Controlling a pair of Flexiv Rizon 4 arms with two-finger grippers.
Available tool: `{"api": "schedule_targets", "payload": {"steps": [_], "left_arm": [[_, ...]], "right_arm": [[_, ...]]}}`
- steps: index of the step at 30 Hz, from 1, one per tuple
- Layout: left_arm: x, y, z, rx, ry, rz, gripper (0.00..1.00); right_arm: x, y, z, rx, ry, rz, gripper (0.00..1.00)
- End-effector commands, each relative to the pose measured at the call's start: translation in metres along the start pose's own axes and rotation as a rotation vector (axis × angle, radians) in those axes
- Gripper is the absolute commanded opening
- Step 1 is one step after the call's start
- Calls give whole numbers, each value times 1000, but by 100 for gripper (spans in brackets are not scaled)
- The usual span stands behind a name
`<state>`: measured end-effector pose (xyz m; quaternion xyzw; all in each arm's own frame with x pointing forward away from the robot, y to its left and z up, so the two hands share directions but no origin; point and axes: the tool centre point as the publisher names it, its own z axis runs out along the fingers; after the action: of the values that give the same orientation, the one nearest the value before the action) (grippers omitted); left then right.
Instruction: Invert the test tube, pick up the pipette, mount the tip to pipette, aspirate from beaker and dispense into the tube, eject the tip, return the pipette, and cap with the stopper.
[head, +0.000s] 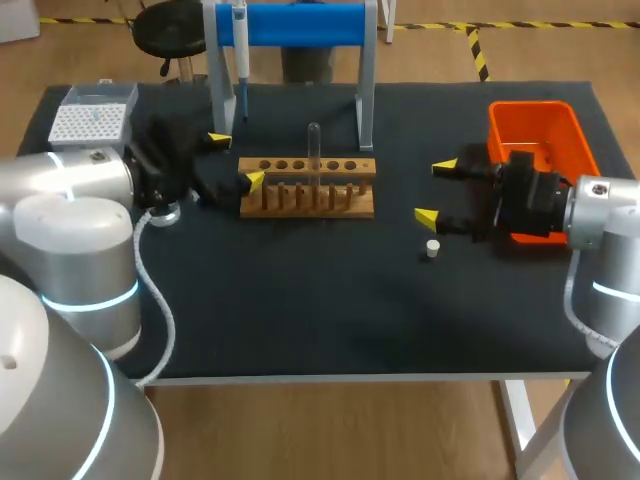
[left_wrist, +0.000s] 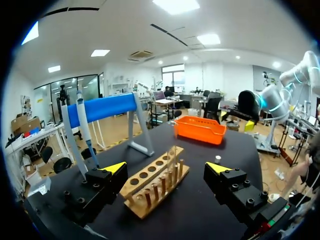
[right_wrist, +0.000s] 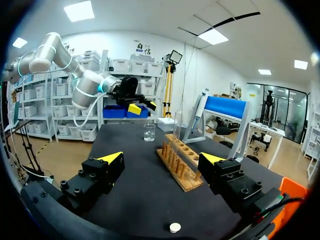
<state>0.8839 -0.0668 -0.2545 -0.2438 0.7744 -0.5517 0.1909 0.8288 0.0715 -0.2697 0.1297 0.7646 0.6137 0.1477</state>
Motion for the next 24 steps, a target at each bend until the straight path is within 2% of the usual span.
{"api": "schedule_targets", "payload": {"steps": [1,21,24], "left_arm": [[6,8,-1,31,-8,0,100],[7,12,-3,39,-11,-9,100],[7,12,-3,39,-11,-9,100]], "right_arm": [[1,0,0,-1,-3,-1,100],[1,0,0,-1,-3,-1,100],[-5,5,10,-24,40,1,100]]}}
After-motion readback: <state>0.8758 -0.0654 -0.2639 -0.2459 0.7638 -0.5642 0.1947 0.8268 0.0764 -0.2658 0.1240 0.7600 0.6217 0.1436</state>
